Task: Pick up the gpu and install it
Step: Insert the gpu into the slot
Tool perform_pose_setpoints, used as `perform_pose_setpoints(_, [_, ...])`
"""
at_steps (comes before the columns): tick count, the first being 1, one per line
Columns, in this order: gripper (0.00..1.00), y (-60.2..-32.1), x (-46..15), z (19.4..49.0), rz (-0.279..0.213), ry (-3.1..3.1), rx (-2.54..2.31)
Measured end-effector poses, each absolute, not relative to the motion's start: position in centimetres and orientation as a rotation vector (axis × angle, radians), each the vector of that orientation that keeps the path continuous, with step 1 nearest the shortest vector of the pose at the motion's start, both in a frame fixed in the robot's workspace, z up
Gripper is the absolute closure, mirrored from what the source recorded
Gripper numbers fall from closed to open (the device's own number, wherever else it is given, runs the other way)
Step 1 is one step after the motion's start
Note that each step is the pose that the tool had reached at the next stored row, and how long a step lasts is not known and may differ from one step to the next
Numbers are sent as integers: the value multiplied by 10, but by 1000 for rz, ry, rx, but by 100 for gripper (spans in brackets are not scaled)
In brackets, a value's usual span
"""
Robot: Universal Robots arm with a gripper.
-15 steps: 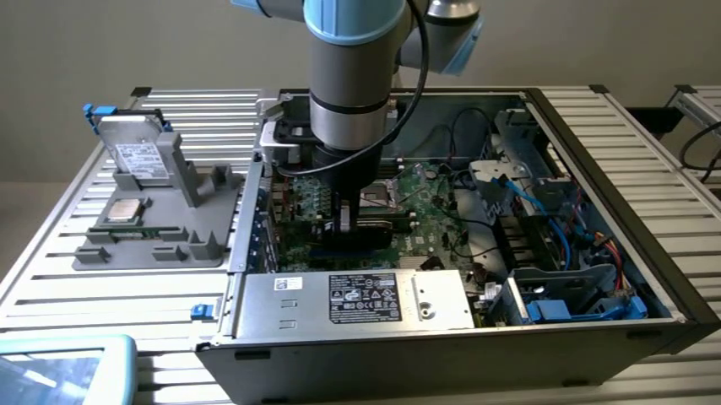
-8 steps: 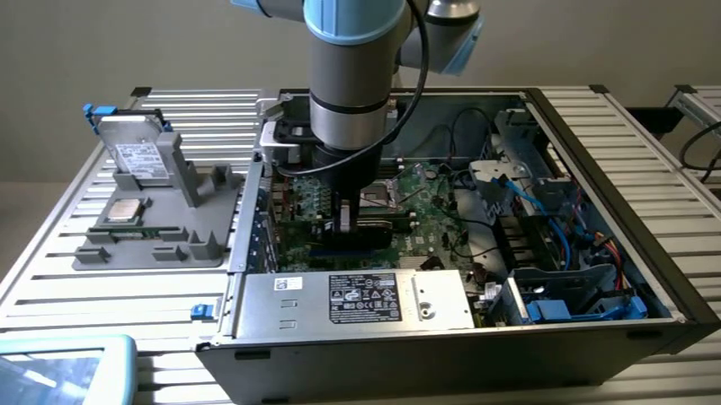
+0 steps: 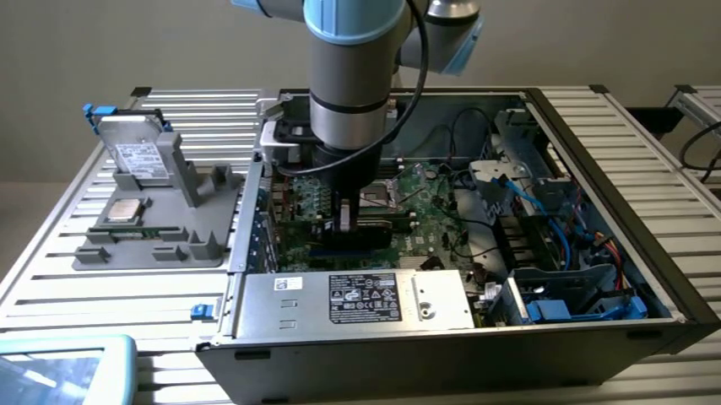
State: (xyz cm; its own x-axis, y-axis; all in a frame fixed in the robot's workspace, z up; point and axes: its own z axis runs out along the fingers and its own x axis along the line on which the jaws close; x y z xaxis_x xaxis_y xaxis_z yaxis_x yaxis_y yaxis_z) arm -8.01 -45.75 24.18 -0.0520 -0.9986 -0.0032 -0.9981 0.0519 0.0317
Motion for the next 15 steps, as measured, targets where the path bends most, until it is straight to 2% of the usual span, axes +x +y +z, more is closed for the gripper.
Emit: perform_pose_setpoints(15, [72, -457, -80, 242, -44, -2262, 2148])
